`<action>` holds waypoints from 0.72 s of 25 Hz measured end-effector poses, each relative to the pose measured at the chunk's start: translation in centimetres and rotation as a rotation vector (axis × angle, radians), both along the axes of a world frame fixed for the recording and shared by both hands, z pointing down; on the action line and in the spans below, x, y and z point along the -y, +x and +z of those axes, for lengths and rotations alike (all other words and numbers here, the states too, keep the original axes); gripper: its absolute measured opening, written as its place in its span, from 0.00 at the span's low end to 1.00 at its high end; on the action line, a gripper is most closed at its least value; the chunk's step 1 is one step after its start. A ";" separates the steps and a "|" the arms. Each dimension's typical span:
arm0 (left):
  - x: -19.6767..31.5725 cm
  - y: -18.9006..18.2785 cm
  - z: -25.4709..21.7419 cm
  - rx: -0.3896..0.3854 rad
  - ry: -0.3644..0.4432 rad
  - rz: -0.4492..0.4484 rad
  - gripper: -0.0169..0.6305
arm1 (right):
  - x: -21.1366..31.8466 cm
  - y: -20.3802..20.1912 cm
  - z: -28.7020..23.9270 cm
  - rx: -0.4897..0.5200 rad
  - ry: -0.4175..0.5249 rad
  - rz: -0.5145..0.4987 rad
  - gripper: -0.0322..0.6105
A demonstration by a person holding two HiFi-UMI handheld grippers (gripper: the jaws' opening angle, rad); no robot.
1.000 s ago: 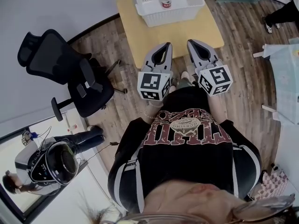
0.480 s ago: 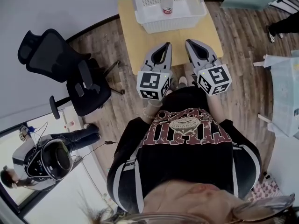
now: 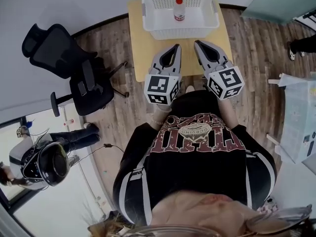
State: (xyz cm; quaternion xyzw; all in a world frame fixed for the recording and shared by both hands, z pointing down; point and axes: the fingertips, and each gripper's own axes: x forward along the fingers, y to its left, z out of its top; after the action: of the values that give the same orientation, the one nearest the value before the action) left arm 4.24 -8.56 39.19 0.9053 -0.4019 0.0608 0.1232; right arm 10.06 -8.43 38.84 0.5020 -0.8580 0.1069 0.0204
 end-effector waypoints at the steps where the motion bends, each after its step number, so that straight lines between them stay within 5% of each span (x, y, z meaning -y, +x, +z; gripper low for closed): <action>1: 0.2 0.4 0.0 0.001 -0.001 -0.008 0.10 | 0.2 0.3 0.0 0.002 0.001 -0.010 0.08; 18: 3.4 -0.1 1.3 -0.011 -0.011 -0.072 0.10 | 3.4 1.2 1.5 0.000 -0.013 -0.032 0.08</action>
State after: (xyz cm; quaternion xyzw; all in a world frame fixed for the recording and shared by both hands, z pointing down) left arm 4.10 -11.99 40.44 0.8899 -0.4333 0.0536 0.1323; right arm 11.21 -11.86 40.36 0.4883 -0.8651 0.1122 0.0256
